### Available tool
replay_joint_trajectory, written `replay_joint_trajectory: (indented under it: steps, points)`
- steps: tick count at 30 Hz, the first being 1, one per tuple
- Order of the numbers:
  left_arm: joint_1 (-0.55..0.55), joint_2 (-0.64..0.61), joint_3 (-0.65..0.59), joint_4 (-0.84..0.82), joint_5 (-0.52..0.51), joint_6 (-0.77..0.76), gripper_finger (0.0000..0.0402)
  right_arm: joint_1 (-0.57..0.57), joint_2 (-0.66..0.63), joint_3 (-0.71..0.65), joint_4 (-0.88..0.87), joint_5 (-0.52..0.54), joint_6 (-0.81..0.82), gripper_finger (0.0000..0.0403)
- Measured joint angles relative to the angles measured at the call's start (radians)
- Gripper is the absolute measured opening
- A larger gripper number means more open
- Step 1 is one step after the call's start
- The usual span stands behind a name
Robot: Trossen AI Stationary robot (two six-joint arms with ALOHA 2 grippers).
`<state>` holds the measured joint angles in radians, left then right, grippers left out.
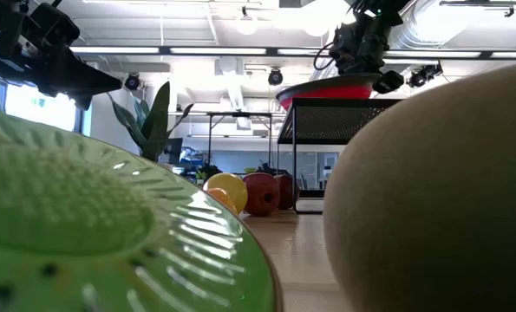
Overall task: Pick & Place Fruit
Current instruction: Put the red strainer bowl on the shelf
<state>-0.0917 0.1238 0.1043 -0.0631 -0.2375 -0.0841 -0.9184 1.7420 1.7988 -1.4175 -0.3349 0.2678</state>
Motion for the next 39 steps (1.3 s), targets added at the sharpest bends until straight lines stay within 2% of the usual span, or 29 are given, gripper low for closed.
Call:
replay_joint_trajectory:
  steps: [21,27,31,39]
  points:
    - [0.0,0.0,0.0,-0.016,0.0,0.0,0.0006,0.025,0.0,0.001,-0.017,0.026,0.023,0.0019]
    - [0.0,0.0,0.0,-0.016,0.0,0.0,0.0006,0.025,0.0,0.001,-0.025,0.085,0.026,0.0021]
    - [0.0,0.0,0.0,-0.016,0.0,0.0,0.0006,0.026,0.0,0.001,-0.025,0.108,0.025,0.0042]
    - [0.0,0.0,0.0,-0.015,0.0,0.0,0.0006,0.048,0.0,0.001,-0.024,0.136,0.006,0.0113]
